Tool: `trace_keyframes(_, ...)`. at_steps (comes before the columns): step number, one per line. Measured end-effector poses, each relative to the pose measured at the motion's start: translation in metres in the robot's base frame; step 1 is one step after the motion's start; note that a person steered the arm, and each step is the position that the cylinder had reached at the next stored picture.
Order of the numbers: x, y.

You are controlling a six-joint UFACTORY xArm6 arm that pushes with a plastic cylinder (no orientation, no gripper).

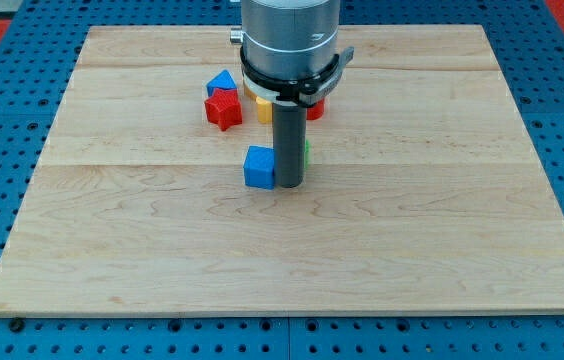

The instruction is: Separate the blue cube from the green circle

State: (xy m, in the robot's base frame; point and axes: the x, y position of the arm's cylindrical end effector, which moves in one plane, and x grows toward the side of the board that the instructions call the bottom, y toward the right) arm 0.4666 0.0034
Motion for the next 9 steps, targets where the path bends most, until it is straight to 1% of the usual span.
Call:
trace_keyframes(2,-0.018,0.000)
trace_keyframes(5,-0.042,-0.015)
trace_keyframes(6,-0.044,-0.030)
trace_keyframes(7,-0.044,-0.061)
trace_keyframes(8,-0.044,-0.070)
trace_keyframes(9,-0.044,-0.062)
